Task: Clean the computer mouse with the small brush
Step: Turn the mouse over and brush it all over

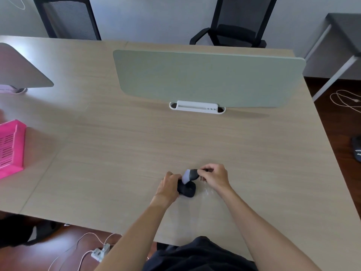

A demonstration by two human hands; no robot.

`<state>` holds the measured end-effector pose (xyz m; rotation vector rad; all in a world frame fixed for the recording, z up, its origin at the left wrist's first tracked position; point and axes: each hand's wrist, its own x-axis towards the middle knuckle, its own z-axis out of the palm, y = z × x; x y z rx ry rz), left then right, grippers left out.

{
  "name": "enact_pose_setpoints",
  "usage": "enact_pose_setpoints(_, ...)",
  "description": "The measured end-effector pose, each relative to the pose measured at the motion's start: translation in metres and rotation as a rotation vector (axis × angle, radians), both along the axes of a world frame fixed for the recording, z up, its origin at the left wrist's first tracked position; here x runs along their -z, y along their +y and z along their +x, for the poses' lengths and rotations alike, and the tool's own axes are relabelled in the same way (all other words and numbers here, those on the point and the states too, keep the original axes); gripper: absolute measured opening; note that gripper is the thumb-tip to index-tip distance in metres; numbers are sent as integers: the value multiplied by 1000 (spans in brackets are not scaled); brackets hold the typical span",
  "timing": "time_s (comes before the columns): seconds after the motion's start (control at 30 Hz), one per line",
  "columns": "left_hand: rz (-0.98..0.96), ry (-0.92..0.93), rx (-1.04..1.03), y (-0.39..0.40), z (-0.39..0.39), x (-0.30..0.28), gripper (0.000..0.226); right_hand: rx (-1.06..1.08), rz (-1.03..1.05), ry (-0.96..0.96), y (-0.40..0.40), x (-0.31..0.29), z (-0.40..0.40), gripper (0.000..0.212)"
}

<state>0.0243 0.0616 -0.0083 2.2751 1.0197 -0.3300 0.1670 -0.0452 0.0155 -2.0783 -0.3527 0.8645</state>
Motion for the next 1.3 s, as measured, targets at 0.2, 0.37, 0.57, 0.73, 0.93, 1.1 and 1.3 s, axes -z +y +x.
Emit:
enact_pose_setpoints(0.2,-122,-6,-116,-7,-4,4,69,-49,-48,-98,-6,13,-6,3)
enact_pose_setpoints(0.37,-64,6,-103,-10,-8,9,65,-9,-30,-157,-10,7,9,5)
enact_pose_setpoints(0.57,-52,82,-81,-5,-5,14,81,-143,-51,-52,-4,5,-2,3)
enact_pose_setpoints(0.73,7,175,-19,5,8,6,73,-79,-90,-177,-14,10,12,4)
enact_pose_setpoints(0.93,28,62,-233,-12,16,2,88,58,37,-42,-5,0,-3,5)
enact_pose_setpoints(1.1,28,28,-204,-11,8,6,81,-84,-45,-42,-20,11,-12,13)
enact_pose_setpoints(1.3,-5,-29,-147,-10,2,5,79,171,85,112,-15,-6,1,5)
